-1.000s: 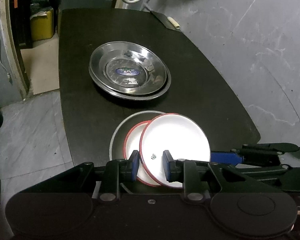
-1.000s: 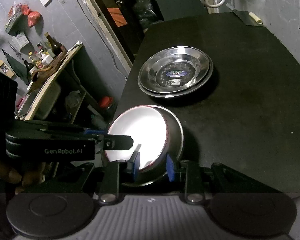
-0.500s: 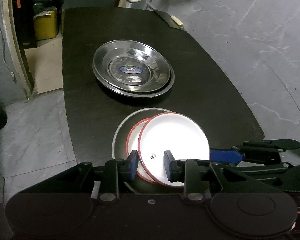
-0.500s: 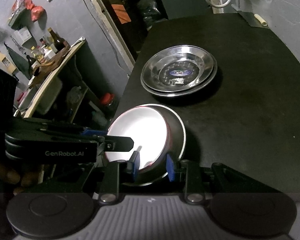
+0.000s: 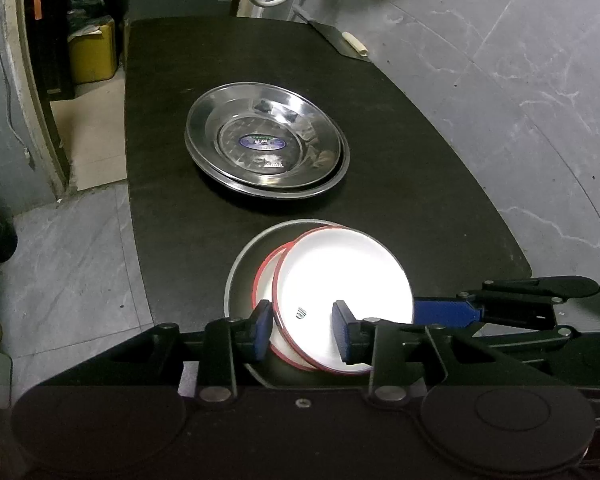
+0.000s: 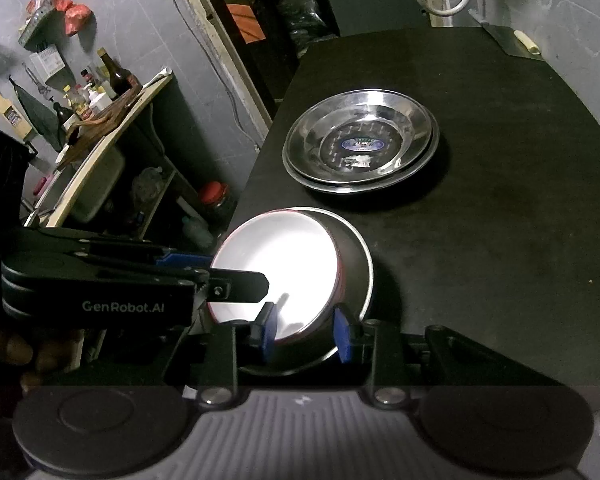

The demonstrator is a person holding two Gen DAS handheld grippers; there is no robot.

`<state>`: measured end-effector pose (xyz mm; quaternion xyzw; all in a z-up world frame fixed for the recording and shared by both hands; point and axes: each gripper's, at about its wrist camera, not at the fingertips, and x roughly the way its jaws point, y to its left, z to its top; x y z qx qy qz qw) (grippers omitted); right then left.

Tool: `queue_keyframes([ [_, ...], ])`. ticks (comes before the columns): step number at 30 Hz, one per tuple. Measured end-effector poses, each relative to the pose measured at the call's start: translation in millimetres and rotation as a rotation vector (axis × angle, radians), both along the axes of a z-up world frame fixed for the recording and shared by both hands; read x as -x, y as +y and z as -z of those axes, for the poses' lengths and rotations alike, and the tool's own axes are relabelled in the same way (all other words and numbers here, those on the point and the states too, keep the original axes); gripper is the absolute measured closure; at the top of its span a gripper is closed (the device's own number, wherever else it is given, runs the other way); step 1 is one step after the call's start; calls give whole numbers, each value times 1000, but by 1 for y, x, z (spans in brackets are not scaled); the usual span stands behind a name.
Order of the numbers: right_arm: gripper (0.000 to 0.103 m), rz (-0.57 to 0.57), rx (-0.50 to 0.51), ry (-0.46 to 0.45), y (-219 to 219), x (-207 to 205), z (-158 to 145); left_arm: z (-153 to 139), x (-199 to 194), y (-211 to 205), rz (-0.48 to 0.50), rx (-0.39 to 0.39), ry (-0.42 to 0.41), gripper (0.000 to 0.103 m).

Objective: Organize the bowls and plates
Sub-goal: 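Open the left gripper to release the nested white bowl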

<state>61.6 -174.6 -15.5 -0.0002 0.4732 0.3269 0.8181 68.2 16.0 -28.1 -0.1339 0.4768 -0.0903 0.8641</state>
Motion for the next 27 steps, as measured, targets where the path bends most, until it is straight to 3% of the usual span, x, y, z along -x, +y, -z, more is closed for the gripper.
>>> queue_keyframes([
  [19, 66, 2, 9, -21, -1, -1, -5, 0, 0, 2, -17, -17, -1, 58],
  [25, 52, 27, 16, -69, -4, 3, -11, -5, 5, 9, -44, 0, -26, 43],
  [27, 45, 40, 18, -88, -7, 5, -14, -7, 7, 13, -68, 0, -41, 26],
])
